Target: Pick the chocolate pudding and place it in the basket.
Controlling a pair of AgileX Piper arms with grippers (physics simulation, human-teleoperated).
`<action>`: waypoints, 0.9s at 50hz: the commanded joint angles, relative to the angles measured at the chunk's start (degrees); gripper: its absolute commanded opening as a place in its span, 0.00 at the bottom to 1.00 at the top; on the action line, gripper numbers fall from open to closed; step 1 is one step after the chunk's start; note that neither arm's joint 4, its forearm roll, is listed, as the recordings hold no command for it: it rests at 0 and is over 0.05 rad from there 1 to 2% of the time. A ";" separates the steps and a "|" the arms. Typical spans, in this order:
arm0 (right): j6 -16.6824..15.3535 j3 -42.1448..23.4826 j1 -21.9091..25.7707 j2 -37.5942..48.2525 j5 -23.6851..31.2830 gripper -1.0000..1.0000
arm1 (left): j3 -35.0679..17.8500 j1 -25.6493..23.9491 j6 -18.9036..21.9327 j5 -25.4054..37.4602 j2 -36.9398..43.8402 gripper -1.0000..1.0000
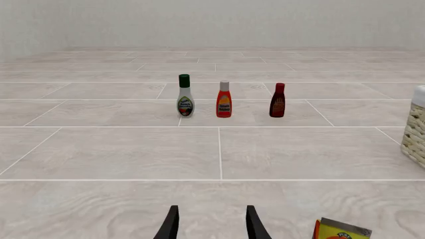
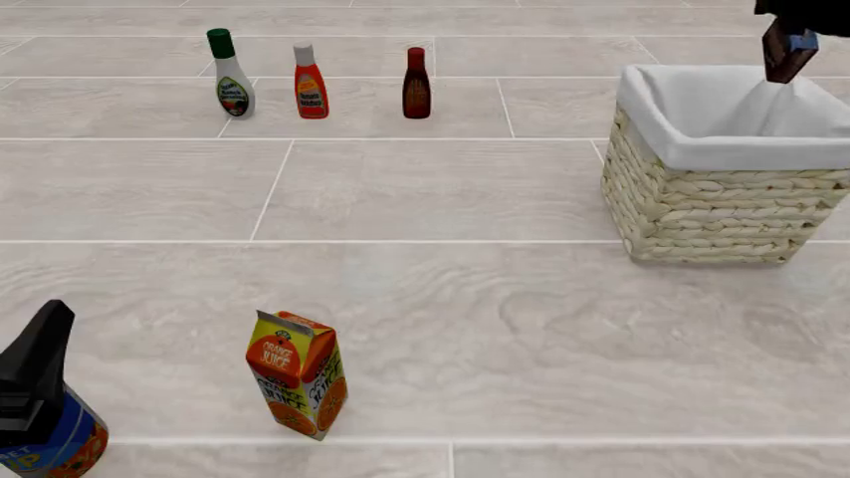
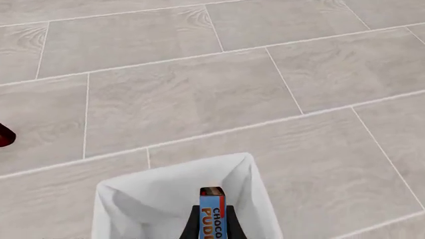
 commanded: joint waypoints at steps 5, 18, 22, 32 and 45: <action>1.13 1.72 -0.58 0.68 -0.65 0.00 | 0.00 0.00 0.00 0.00 0.00 1.00; 0.73 5.31 -1.04 0.43 -2.64 0.00 | 0.00 0.00 0.00 0.00 0.00 1.00; 0.70 6.41 -1.16 0.30 -3.31 0.00 | 0.00 0.00 0.00 0.00 0.00 1.00; 0.77 8.17 -1.42 0.07 -4.15 0.00 | 0.00 0.00 0.00 0.00 0.00 1.00; 0.76 10.01 -1.01 0.41 -5.11 0.00 | 0.00 0.00 0.00 0.00 0.00 1.00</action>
